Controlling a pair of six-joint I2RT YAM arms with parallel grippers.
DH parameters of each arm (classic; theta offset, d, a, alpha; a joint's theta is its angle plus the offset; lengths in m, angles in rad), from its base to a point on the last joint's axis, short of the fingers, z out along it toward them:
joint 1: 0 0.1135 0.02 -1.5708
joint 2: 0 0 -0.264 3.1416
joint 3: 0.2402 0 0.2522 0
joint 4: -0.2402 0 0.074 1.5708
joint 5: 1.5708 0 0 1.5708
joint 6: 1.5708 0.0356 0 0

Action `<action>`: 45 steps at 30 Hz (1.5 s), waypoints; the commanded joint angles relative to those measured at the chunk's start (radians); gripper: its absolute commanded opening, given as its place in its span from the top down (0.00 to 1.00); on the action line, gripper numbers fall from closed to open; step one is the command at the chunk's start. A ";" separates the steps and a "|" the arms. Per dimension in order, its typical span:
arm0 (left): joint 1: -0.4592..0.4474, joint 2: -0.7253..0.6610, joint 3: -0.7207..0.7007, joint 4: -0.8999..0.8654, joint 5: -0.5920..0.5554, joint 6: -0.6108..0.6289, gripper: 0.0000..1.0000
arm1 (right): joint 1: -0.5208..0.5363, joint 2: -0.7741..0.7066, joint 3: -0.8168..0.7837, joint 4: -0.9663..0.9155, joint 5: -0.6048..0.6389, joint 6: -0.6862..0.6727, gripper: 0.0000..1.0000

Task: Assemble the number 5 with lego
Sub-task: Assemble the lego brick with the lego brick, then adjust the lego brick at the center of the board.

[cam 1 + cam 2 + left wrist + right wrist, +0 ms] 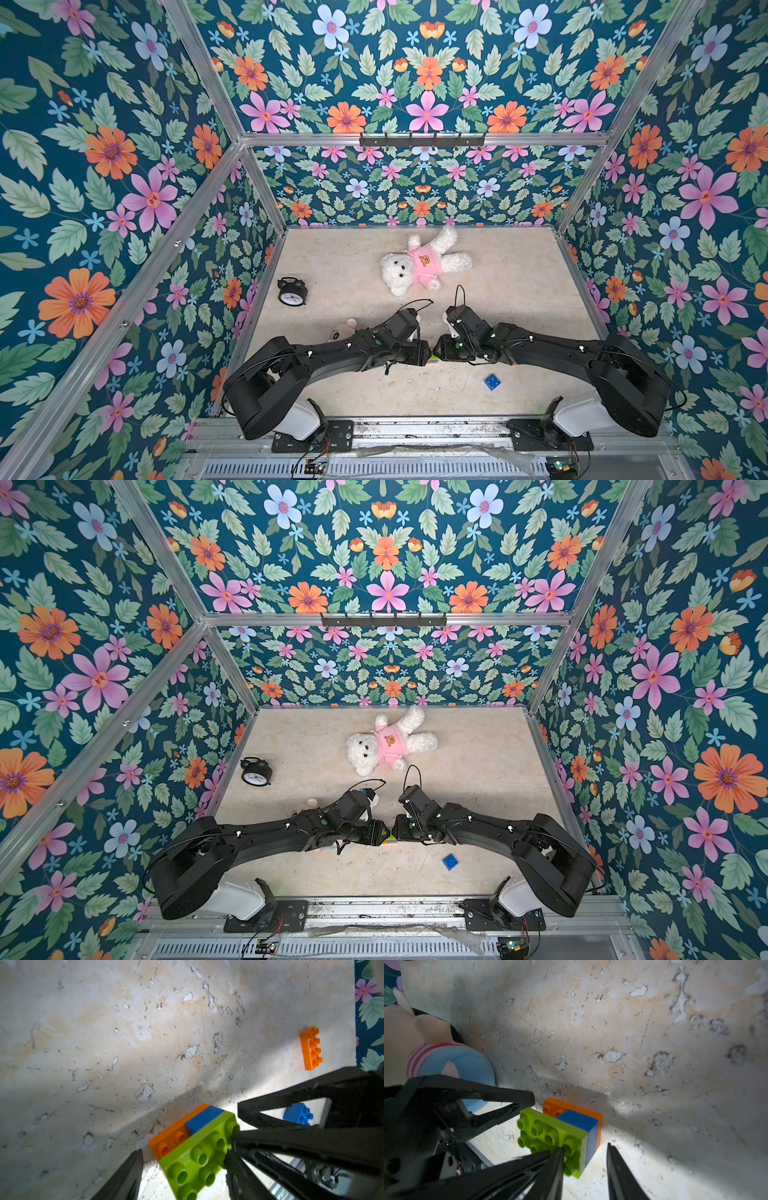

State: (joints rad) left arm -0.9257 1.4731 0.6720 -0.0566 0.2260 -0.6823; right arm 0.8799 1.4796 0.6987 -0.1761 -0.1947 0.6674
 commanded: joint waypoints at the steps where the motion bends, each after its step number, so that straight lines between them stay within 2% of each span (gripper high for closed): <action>1: -0.001 0.006 0.000 -0.080 -0.040 0.014 0.34 | 0.003 0.018 -0.031 -0.171 0.089 -0.010 0.62; 8: -0.004 -0.006 0.006 -0.088 -0.047 0.015 0.34 | 0.004 -0.005 -0.066 -0.145 0.084 0.004 0.63; 12: -0.004 -0.007 0.014 -0.087 -0.053 0.014 0.34 | 0.004 -0.011 -0.025 -0.156 0.095 0.001 0.62; 17: -0.004 -0.027 0.039 -0.096 -0.072 0.021 0.33 | 0.004 -0.056 0.026 -0.135 0.105 0.003 0.57; 22: -0.004 -0.070 0.072 -0.105 -0.115 0.032 0.28 | 0.004 -0.135 0.093 -0.166 0.169 0.006 0.52; 27: -0.004 -0.140 0.055 -0.096 -0.168 0.020 0.27 | 0.004 -0.218 0.059 -0.240 0.265 0.019 0.52; 30: -0.004 -0.193 0.037 -0.092 -0.217 0.007 0.27 | 0.007 -0.253 0.016 -0.183 0.196 -0.052 0.51; 35: -0.003 -0.296 -0.001 -0.103 -0.316 -0.026 0.28 | 0.007 -0.192 0.045 -0.171 0.214 -0.102 0.50; 36: -0.004 -0.311 -0.004 -0.112 -0.324 -0.029 0.27 | 0.007 -0.173 0.051 -0.172 0.192 -0.121 0.51; 38: -0.004 -0.343 -0.021 -0.120 -0.342 -0.042 0.28 | 0.019 -0.139 0.056 -0.153 0.066 -0.183 0.51; 40: -0.004 -0.368 -0.036 -0.122 -0.352 -0.047 0.28 | 0.076 -0.127 0.058 -0.152 0.060 -0.206 0.50; 43: -0.004 -0.399 -0.046 -0.130 -0.368 -0.053 0.28 | 0.112 -0.114 0.034 -0.147 0.045 -0.187 0.49; 45: -0.004 -0.414 -0.046 -0.134 -0.373 -0.049 0.27 | 0.116 -0.118 -0.007 -0.114 0.015 -0.175 0.44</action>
State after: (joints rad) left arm -0.9298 1.0740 0.6262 -0.1825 -0.1116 -0.7292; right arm 0.9894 1.3609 0.7197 -0.3134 -0.1310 0.5007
